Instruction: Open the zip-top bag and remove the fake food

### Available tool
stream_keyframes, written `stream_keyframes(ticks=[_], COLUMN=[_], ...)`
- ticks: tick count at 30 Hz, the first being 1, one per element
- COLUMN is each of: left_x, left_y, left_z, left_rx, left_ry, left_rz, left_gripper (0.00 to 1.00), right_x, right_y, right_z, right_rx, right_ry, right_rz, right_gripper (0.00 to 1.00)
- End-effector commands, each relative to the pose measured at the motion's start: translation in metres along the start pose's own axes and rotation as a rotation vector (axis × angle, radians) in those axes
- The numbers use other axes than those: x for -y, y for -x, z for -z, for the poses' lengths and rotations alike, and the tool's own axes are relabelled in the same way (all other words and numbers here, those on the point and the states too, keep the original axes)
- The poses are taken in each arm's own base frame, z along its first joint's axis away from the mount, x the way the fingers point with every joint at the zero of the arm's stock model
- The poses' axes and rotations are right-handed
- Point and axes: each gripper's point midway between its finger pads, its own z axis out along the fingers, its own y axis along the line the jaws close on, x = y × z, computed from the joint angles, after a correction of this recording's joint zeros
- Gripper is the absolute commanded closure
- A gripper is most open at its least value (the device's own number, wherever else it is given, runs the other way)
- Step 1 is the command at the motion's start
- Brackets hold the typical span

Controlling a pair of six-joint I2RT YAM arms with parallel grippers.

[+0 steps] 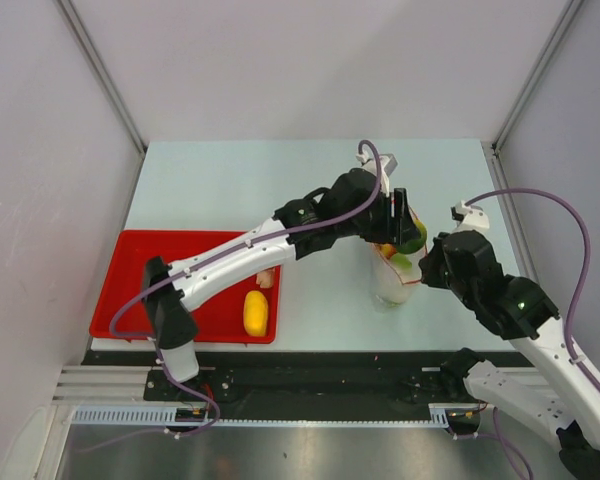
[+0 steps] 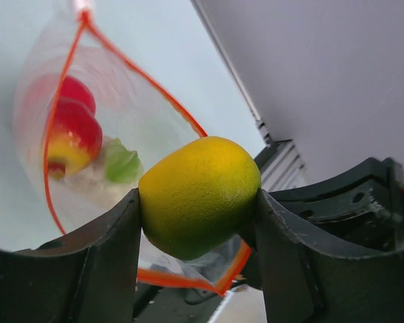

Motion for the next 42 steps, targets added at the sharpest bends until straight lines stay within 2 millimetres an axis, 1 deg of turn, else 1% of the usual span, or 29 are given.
stream_keyframes(ticks=[1, 4, 7, 8, 9, 11, 12, 13, 14, 15, 16, 17, 18, 19, 20, 21, 22, 23, 24, 25, 27, 28, 29, 30, 33, 37, 38, 39, 42], left_x=[0.041, 0.042, 0.043, 0.032, 0.033, 0.001, -0.006, -0.025, -0.052, -0.055, -0.066, -0.091, -0.094, -0.115, -0.123, -0.137, -0.160, -0.175, -0.189, -0.218, -0.243, -0.270, -0.278, -0.296, -0.321, -0.343, -0.352, -0.355, -0.368], left_y=[0.028, 0.027, 0.034, 0.026, 0.034, 0.024, 0.028, 0.025, 0.015, 0.022, 0.020, 0.011, 0.012, 0.007, 0.006, -0.003, -0.006, -0.011, -0.019, -0.027, -0.038, -0.047, -0.051, -0.053, -0.057, -0.057, -0.060, -0.061, -0.066], left_z=[0.018, 0.029, 0.051, 0.052, 0.073, 0.082, 0.102, 0.112, 0.115, 0.141, 0.151, 0.155, 0.180, 0.185, 0.195, 0.201, 0.209, 0.213, 0.215, 0.213, 0.208, 0.206, 0.201, 0.200, 0.189, 0.172, 0.163, 0.158, 0.139], left_rx=[0.040, 0.048, 0.089, 0.088, 0.127, 0.116, 0.147, 0.158, 0.141, 0.188, 0.200, 0.198, 0.235, 0.241, 0.260, 0.246, 0.252, 0.244, 0.219, 0.199, 0.151, 0.128, 0.110, 0.121, 0.123, 0.125, 0.102, 0.083, 0.031], left_ry=[-0.164, -0.190, -0.232, -0.211, -0.215, -0.118, -0.091, -0.013, 0.046, 0.040, 0.054, 0.105, 0.104, 0.155, 0.178, 0.218, 0.283, 0.335, 0.380, 0.454, 0.498, 0.561, 0.554, 0.571, 0.576, 0.578, 0.582, 0.578, 0.568], left_rz=[0.211, 0.162, 0.029, -0.037, -0.060, -0.085, -0.090, -0.086, -0.062, -0.039, -0.018, 0.018, 0.030, 0.054, 0.060, 0.070, 0.099, 0.129, 0.150, 0.188, 0.227, 0.269, 0.298, 0.341, 0.421, 0.474, 0.483, 0.485, 0.488], left_gripper=[1.00, 1.00, 1.00, 1.00, 1.00, 1.00, 1.00, 1.00, 1.00, 1.00, 1.00, 1.00, 1.00, 1.00, 1.00, 1.00, 1.00, 1.00, 1.00, 1.00, 1.00, 1.00, 1.00, 1.00, 1.00, 0.99, 0.96, 0.94, 0.82], right_x=[0.008, 0.010, 0.021, 0.023, 0.025, 0.026, 0.026, 0.027, 0.028, 0.029, 0.029, 0.031, 0.030, 0.031, 0.032, 0.031, 0.032, 0.032, 0.031, 0.030, 0.030, 0.030, 0.031, 0.032, 0.029, 0.025, 0.024, 0.023, 0.020], right_y=[0.028, 0.030, 0.029, 0.027, 0.027, 0.028, 0.028, 0.029, 0.030, 0.031, 0.031, 0.032, 0.031, 0.031, 0.032, 0.032, 0.034, 0.035, 0.035, 0.035, 0.036, 0.036, 0.037, 0.037, 0.040, 0.042, 0.040, 0.040, 0.037], right_z=[0.005, 0.005, 0.003, 0.001, 0.000, 0.000, 0.001, 0.001, 0.002, 0.001, 0.001, 0.000, 0.000, -0.001, -0.001, 0.000, 0.002, 0.003, 0.004, 0.005, 0.009, 0.009, 0.010, 0.010, 0.014, 0.016, 0.015, 0.014, 0.012], right_rx=[0.111, 0.118, 0.118, 0.115, 0.111, 0.112, 0.111, 0.117, 0.118, 0.120, 0.119, 0.117, 0.112, 0.107, 0.110, 0.108, 0.116, 0.122, 0.122, 0.127, 0.136, 0.137, 0.143, 0.144, 0.156, 0.149, 0.140, 0.134, 0.115], right_ry=[-0.057, -0.065, -0.111, -0.124, -0.136, -0.128, -0.126, -0.128, -0.130, -0.134, -0.130, -0.135, -0.126, -0.132, -0.131, -0.126, -0.121, -0.118, -0.107, -0.102, -0.089, -0.092, -0.095, -0.096, -0.082, -0.068, -0.068, -0.066, -0.057], right_rz=[0.000, 0.013, 0.033, 0.042, 0.046, 0.044, 0.042, 0.037, 0.040, 0.041, 0.041, 0.048, 0.049, 0.051, 0.052, 0.050, 0.045, 0.040, 0.036, 0.029, 0.021, 0.016, 0.012, 0.009, -0.015, -0.040, -0.042, -0.043, -0.051], right_gripper=[1.00, 1.00, 1.00, 1.00, 1.00, 1.00, 1.00, 1.00, 1.00, 1.00, 1.00, 1.00, 1.00, 1.00, 1.00, 1.00, 1.00, 1.00, 1.00, 1.00, 1.00, 1.00, 1.00, 1.00, 1.00, 1.00, 1.00, 1.00, 1.00])
